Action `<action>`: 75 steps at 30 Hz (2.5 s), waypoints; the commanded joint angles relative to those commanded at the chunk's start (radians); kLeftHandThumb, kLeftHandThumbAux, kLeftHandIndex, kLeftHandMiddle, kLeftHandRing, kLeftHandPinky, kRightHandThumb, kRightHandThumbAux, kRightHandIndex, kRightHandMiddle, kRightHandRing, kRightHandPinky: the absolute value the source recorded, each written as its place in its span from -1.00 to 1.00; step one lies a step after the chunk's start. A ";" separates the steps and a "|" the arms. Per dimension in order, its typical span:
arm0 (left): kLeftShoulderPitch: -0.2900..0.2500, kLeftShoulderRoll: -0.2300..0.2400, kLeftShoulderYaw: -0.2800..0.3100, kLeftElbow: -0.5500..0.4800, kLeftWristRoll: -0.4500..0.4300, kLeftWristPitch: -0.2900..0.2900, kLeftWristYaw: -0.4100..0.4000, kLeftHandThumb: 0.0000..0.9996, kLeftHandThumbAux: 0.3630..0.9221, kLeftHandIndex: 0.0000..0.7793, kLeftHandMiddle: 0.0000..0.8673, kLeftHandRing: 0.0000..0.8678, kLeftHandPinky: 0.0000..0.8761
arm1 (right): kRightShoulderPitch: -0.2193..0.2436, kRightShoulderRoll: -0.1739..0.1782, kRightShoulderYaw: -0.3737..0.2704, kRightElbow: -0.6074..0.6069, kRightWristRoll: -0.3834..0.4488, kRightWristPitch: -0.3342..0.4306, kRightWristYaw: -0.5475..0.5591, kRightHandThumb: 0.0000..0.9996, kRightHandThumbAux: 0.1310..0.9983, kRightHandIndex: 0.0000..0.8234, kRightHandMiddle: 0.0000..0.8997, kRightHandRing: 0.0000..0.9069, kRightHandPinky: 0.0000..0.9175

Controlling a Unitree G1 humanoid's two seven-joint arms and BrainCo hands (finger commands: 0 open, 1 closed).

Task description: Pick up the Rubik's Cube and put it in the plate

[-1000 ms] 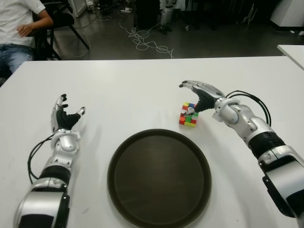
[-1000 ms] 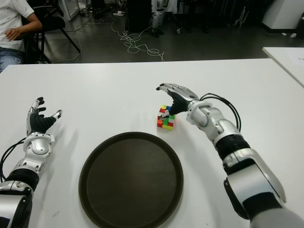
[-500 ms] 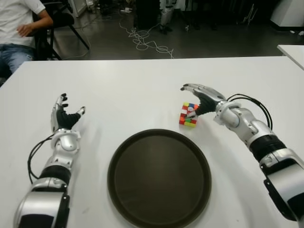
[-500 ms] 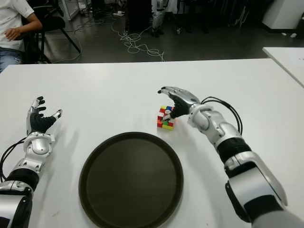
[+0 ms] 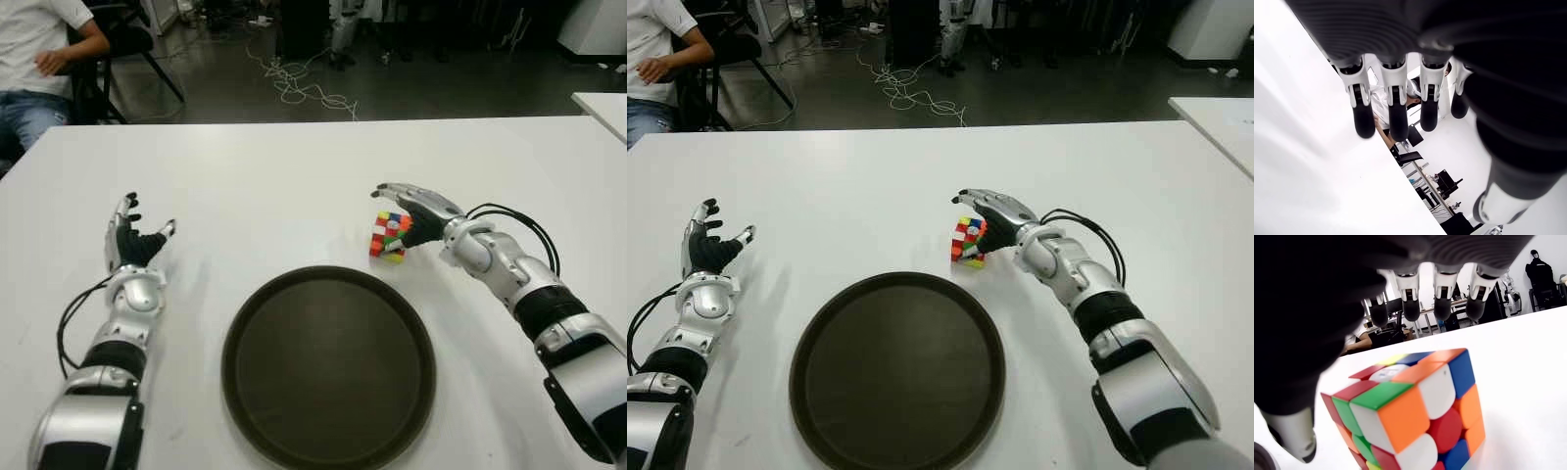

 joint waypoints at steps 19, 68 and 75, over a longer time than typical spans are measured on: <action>0.002 -0.003 -0.002 -0.014 0.001 0.018 0.000 -0.46 0.40 -0.72 -0.61 -0.59 -0.52 | 0.005 0.025 0.021 0.039 -0.008 0.009 0.005 -1.00 0.27 -1.00 -1.00 -1.00 -0.98; 0.001 0.001 0.004 -0.002 -0.003 -0.001 -0.007 -0.42 0.43 -0.71 -0.60 -0.59 -0.52 | -0.011 0.039 0.016 0.058 0.004 0.077 0.066 -1.00 0.23 -1.00 -1.00 -1.00 -1.00; 0.001 0.004 -0.001 0.001 0.005 -0.008 -0.002 -0.43 0.43 -0.71 -0.60 -0.60 -0.57 | -0.008 0.022 0.006 0.063 0.003 0.059 0.032 -1.00 0.19 -1.00 -1.00 -1.00 -1.00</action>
